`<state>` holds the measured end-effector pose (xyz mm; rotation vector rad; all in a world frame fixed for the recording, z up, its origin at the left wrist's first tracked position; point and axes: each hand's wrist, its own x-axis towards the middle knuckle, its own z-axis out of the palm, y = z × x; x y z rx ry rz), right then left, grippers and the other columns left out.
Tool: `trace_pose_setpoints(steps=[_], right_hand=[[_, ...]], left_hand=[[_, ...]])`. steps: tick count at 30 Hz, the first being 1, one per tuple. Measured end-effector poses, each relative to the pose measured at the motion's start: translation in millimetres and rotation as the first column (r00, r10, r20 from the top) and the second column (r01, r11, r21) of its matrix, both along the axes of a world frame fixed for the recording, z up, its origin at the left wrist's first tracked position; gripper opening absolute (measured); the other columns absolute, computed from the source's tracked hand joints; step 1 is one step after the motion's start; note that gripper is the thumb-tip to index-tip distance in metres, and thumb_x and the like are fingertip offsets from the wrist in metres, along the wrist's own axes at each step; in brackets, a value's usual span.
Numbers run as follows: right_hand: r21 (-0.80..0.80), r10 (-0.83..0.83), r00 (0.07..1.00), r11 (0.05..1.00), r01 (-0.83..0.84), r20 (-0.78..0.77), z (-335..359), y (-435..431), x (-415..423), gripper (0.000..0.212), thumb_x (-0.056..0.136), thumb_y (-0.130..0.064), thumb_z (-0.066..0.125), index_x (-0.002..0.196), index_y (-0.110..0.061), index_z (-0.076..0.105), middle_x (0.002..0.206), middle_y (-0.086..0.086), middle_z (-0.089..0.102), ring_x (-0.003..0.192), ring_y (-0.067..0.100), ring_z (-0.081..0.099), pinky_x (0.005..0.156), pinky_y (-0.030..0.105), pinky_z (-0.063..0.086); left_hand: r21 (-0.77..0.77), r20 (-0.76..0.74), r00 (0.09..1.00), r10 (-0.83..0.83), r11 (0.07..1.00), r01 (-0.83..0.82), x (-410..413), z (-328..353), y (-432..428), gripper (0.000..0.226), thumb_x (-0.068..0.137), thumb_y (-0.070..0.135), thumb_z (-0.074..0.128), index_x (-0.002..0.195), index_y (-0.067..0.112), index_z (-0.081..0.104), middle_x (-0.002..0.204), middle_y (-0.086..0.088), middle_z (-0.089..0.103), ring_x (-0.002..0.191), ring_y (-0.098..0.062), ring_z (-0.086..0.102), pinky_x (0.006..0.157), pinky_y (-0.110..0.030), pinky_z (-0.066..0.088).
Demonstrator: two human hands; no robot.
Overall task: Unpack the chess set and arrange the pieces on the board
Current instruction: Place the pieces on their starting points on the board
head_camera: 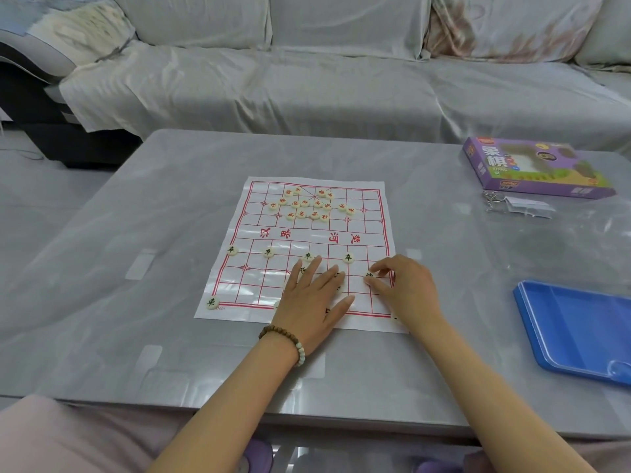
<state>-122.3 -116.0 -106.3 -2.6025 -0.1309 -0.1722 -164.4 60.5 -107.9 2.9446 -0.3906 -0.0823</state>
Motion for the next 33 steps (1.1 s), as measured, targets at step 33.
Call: trace_pose_setpoints(steps=[33], right_hand=[[-0.307, 0.167, 0.966, 0.925, -0.223, -0.198, 35, 123, 18, 0.022, 0.086, -0.032, 0.06, 0.104, -0.021, 0.066, 0.102, -0.005, 0.066, 0.091, 0.012, 0.06, 0.08, 0.026, 0.05]], left_hand=[[-0.357, -0.017, 0.966, 0.259, 0.9, -0.248, -28, -14, 160, 0.096, 0.068, 0.077, -0.02, 0.142, 0.039, 0.027, 0.151, 0.021, 0.017, 0.142, -0.002, -0.002, 0.11, -0.02, -0.016]])
